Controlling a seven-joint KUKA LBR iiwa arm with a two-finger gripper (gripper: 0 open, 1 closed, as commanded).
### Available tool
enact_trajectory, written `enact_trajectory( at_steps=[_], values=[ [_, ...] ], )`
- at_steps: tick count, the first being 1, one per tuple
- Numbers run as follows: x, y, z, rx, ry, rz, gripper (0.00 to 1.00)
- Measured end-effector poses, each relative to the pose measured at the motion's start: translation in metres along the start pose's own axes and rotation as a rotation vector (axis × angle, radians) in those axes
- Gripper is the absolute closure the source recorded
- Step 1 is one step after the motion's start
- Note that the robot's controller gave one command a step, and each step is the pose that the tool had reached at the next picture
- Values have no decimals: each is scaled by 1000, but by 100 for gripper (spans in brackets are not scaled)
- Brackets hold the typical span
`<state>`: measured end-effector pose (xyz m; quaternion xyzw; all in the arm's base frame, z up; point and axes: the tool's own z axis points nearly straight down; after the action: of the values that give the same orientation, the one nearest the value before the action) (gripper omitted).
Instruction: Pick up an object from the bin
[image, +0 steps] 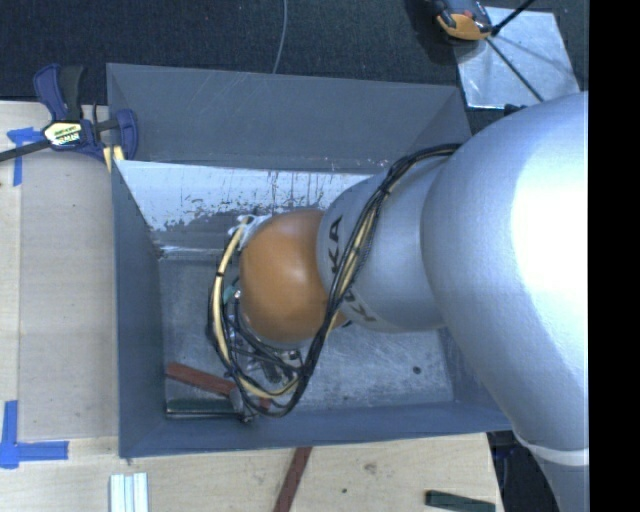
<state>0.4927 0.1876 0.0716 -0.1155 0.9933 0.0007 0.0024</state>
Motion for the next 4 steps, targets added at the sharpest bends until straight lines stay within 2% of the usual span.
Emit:
enact_trajectory(
  at_steps=[1,2,4],
  values=[
    [0,0,0,0,0,1,0],
    [-22,46,-1,-1,1,26,100],
    [-22,46,-1,-1,1,27,100]
  ],
)
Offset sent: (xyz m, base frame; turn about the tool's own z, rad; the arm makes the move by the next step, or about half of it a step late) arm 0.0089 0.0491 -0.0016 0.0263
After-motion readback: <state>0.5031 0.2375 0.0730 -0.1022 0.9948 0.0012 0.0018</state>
